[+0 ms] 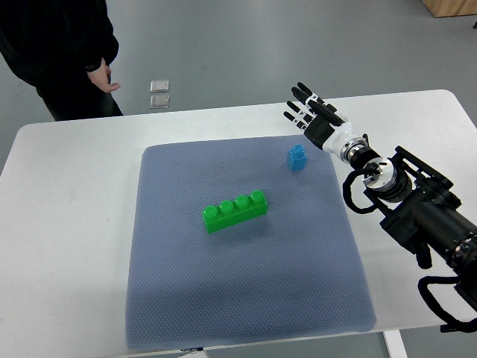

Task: Stack blue block on green block with right hand
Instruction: 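Move the right hand over the small light-blue block, then lower the right hand and close its fingers around the blue block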

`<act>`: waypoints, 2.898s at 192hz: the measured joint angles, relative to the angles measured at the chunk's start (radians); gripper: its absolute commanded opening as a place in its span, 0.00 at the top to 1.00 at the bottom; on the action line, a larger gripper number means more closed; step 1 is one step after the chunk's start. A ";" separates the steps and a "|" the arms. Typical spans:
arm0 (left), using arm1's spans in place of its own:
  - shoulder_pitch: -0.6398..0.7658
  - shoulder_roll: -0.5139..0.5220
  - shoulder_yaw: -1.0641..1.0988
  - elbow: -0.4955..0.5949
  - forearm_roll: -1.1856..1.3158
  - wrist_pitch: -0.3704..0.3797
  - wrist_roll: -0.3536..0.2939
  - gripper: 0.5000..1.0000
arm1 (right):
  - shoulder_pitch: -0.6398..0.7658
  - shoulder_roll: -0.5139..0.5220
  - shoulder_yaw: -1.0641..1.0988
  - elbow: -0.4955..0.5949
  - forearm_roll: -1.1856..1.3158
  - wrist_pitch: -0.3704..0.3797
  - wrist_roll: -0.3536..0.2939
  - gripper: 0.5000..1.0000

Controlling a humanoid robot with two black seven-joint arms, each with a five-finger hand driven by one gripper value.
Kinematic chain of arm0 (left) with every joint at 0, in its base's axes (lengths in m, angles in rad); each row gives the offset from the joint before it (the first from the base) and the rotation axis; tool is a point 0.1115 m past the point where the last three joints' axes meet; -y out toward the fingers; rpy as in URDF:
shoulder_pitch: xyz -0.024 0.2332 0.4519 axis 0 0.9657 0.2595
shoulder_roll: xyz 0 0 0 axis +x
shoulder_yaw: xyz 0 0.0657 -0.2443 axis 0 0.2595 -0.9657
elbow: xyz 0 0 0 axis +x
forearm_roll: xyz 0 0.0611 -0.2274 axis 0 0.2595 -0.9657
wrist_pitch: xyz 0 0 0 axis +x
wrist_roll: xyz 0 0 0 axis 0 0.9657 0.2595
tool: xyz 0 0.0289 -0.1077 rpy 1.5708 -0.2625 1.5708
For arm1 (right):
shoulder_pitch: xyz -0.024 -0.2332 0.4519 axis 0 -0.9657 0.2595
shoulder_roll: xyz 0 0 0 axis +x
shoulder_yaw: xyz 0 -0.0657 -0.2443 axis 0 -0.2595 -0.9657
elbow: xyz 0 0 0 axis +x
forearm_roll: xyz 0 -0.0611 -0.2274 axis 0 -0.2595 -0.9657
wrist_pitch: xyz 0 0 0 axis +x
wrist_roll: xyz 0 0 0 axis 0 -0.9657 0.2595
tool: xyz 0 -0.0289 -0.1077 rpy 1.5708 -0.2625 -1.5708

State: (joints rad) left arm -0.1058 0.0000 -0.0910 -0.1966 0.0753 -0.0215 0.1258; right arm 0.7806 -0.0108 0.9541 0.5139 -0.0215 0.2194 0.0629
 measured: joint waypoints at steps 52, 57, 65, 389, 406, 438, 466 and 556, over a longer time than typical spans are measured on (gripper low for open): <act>0.000 0.000 -0.001 -0.001 -0.001 0.000 0.000 0.00 | 0.003 -0.001 0.000 0.000 -0.001 0.000 0.000 0.14; 0.000 0.000 0.000 -0.001 -0.001 0.000 0.000 0.00 | 0.003 -0.001 -0.001 0.000 -0.001 0.000 0.000 0.14; 0.000 0.000 0.000 0.000 -0.002 0.000 0.000 0.00 | 0.005 -0.002 -0.002 0.000 -0.002 0.003 0.000 0.14; -0.005 0.000 0.001 -0.028 -0.002 0.000 0.000 0.00 | 0.650 -0.241 -1.112 0.316 -0.913 0.159 -0.315 0.15; -0.005 0.000 0.001 -0.027 -0.002 0.000 0.000 0.00 | 0.630 -0.228 -1.111 0.306 -0.914 0.135 -0.316 0.15; -0.005 0.000 0.001 -0.026 -0.002 0.000 0.000 0.00 | 0.592 -0.199 -1.110 0.283 -0.915 0.085 -0.315 0.16; -0.005 0.000 0.001 -0.026 -0.002 0.000 0.000 0.00 | 0.570 -0.175 -1.111 0.256 -0.919 0.055 -0.311 0.16; -0.004 0.000 0.001 -0.024 -0.002 0.000 0.006 0.00 | 0.506 -0.143 -1.114 0.184 -0.931 -0.007 -0.302 0.18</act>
State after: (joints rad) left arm -0.1101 0.0000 -0.0904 -0.2208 0.0737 -0.0214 0.1320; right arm 1.2865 -0.1534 -0.1601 0.6981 -0.9524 0.2123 -0.2394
